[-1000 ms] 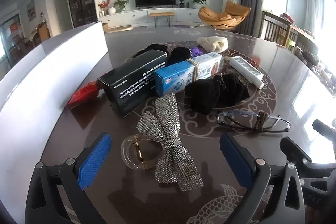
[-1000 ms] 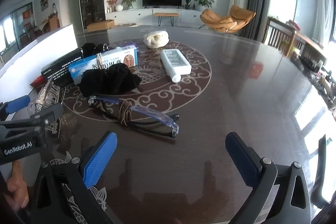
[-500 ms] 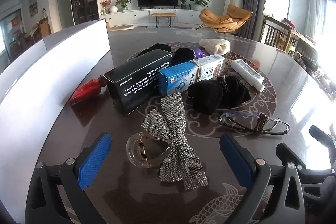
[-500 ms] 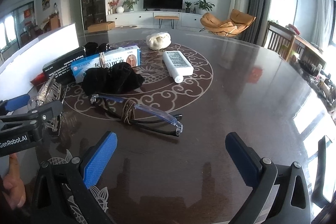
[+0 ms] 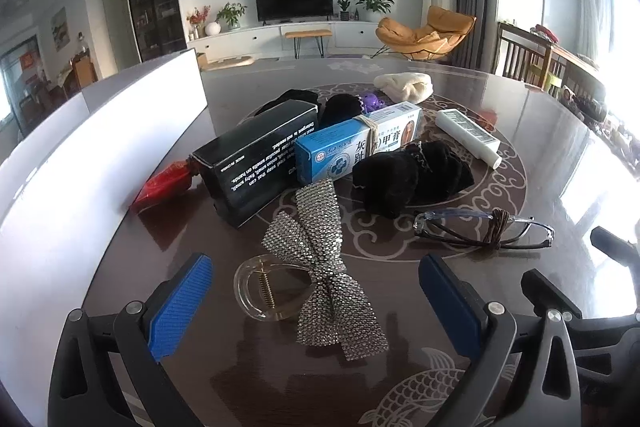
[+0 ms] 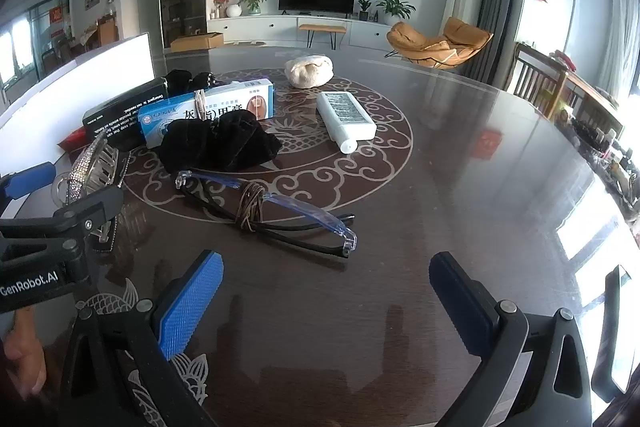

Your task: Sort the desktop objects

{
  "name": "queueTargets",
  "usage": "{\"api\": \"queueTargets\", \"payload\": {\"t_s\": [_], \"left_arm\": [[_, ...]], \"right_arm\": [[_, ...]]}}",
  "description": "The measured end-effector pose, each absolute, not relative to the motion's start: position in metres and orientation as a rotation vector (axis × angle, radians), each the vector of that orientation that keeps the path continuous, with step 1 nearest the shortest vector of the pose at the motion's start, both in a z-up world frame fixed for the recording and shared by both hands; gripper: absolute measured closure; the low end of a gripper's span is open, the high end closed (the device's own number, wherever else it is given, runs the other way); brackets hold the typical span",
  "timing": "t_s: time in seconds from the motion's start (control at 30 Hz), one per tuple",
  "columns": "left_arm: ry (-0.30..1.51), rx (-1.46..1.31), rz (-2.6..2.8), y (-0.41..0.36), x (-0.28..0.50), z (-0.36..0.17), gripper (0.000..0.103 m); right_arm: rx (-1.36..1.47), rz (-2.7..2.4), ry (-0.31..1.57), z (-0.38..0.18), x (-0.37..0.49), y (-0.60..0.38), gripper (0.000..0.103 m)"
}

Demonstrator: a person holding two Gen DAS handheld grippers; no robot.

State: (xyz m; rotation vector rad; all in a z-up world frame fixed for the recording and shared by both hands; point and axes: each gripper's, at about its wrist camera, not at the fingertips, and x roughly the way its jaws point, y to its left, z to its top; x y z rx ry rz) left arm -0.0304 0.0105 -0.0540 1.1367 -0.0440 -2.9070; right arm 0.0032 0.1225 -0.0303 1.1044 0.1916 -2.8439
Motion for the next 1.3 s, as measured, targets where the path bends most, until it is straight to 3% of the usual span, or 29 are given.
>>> {"api": "queueTargets", "payload": {"t_s": [0.27,1.3], "left_arm": [[0.046,1.155,-2.889,0.0013,-0.0328,-0.0556,0.0],[0.036,1.143,-2.898,0.0031,-0.0311,-0.0559,0.0]], "right_arm": [[1.098,-2.84,0.177,-0.0297,0.0041,0.1241,0.0],[1.107,-2.822,0.181,-0.0307,0.0043,0.1224,0.0]]}}
